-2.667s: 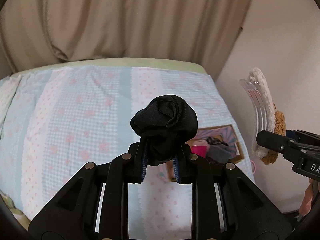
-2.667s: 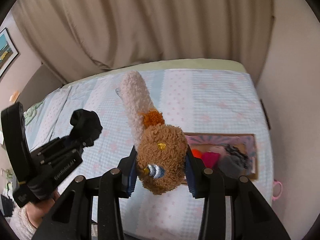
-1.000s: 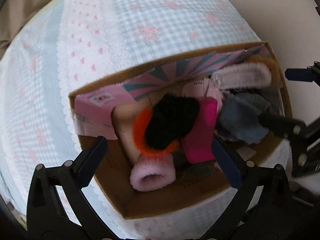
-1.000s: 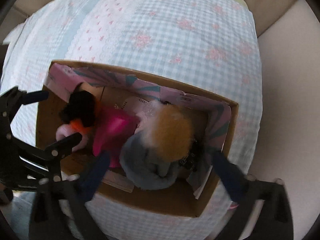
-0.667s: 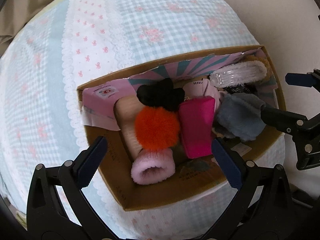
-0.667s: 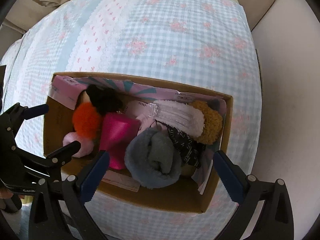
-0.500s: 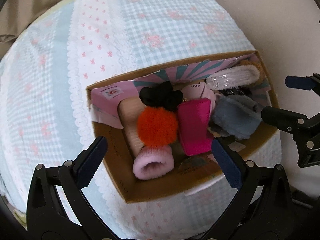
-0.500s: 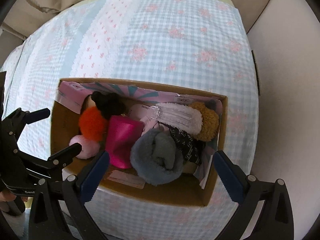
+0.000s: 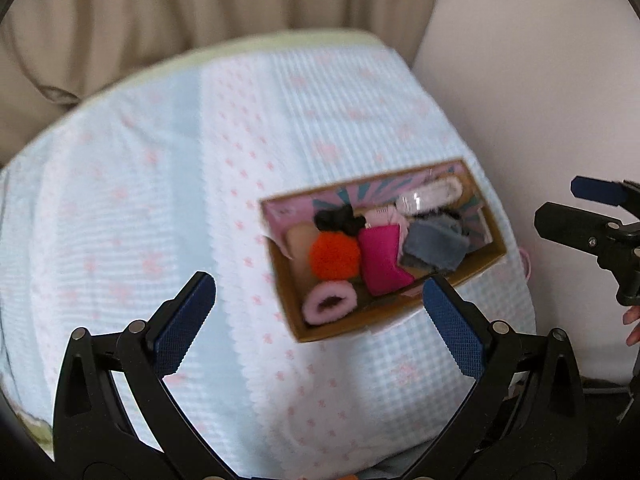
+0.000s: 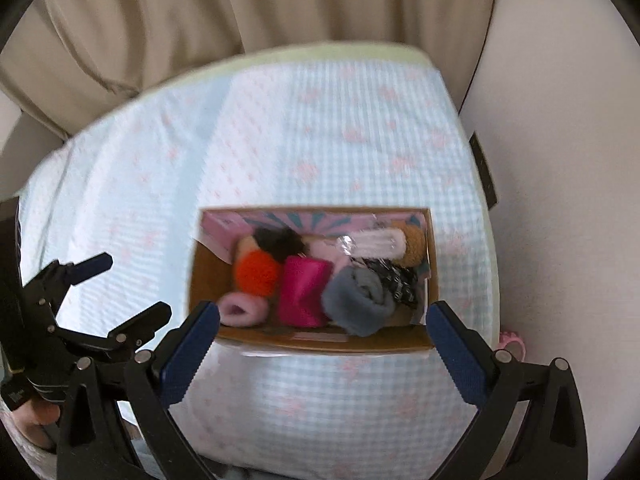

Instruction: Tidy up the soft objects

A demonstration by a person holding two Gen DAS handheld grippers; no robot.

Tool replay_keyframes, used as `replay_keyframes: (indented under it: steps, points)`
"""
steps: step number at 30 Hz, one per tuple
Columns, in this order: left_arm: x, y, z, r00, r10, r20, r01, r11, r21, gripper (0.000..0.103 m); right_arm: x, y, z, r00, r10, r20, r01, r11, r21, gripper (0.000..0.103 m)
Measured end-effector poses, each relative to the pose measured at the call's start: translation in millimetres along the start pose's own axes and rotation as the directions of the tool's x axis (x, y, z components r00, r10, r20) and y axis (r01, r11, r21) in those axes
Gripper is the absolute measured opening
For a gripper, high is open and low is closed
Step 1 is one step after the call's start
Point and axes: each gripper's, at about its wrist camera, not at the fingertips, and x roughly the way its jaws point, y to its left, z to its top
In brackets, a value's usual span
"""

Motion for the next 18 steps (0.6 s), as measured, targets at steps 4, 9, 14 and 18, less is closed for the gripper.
replay_keyframes:
  steps: [4, 9, 14, 18]
  points:
    - [-75, 30, -2, 0.989, 0.021, 0.146, -0.015, 0.999, -0.043, 0.102, -55, 33, -3, 0.994, -0.007, 0.114, 0.007, 1.000, -0.002, 0.103]
    - [-168, 71, -10, 0.938, 0.051, 0.344, -0.019, 0.995, -0.096, 0.102, -130, 88, -9, 0.950, -0.014, 0.311, 0.019, 1.000, -0.014, 0.103]
    - [-232, 108, -26, 0.875, 0.113, 0.471, -0.046, 0.987, -0.152, 0.102, -176, 134, -18, 0.896, -0.016, 0.445, 0.026, 1.000, -0.017, 0.103]
    - [-258, 129, -41, 0.844, 0.154, 0.514, -0.070, 0.981, -0.180, 0.102, -192, 164, -26, 0.858, -0.031, 0.513, 0.063, 0.997, -0.044, 0.103]
